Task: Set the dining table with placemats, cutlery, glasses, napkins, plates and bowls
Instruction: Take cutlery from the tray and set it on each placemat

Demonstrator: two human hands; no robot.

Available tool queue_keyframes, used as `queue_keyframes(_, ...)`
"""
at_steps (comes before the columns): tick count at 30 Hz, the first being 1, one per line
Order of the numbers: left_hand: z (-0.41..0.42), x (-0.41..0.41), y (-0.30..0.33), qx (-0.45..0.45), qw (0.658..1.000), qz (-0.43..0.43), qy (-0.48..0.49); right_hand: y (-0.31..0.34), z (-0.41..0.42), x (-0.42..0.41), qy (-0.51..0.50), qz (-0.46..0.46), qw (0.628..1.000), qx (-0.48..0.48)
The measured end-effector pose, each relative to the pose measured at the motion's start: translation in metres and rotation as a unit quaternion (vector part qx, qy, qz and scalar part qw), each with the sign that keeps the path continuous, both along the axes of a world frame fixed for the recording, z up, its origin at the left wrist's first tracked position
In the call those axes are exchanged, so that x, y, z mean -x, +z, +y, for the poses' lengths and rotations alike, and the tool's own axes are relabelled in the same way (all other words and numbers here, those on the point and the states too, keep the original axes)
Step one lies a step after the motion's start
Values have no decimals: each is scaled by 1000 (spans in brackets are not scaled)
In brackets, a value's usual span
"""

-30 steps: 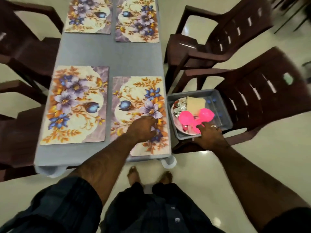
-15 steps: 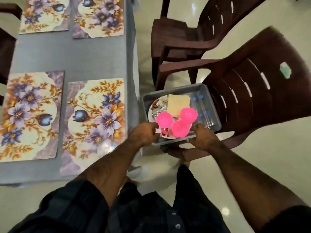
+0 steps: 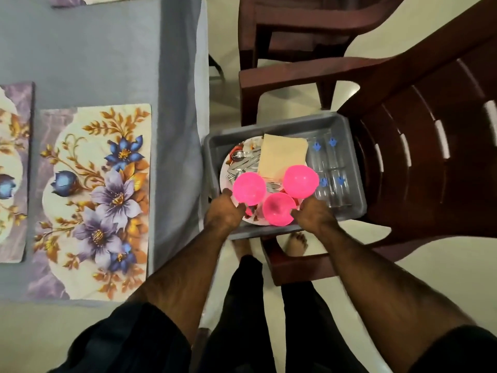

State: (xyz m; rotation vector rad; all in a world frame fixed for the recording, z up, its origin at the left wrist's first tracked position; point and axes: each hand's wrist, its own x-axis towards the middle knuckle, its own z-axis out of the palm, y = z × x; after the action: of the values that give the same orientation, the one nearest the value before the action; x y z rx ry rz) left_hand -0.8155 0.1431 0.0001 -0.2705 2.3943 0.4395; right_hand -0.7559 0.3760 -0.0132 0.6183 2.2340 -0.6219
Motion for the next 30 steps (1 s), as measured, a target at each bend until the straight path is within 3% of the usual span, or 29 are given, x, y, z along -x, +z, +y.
queue_keyframes(6,4,25,-39,33,999,24,19,-45,-22,-1,-16,19,1000,-13)
queue_keyframes(15,9,43,-59,11,999,6,37,-49,-13,-15,-30,64,997,-17)
queue_keyframes(18,1,44,-70,-42,992,-19,121,-56,-19,-5,-14,66,998,-21)
queue_keyframes(22,-9,50,-67,-134,952,-54,270,-53,-20,-1,-60,71,995,-24)
queue_keyframes(30,-22,53,-57,-292,903,-88,303,-12,-19,-6,-161,178,971,16)
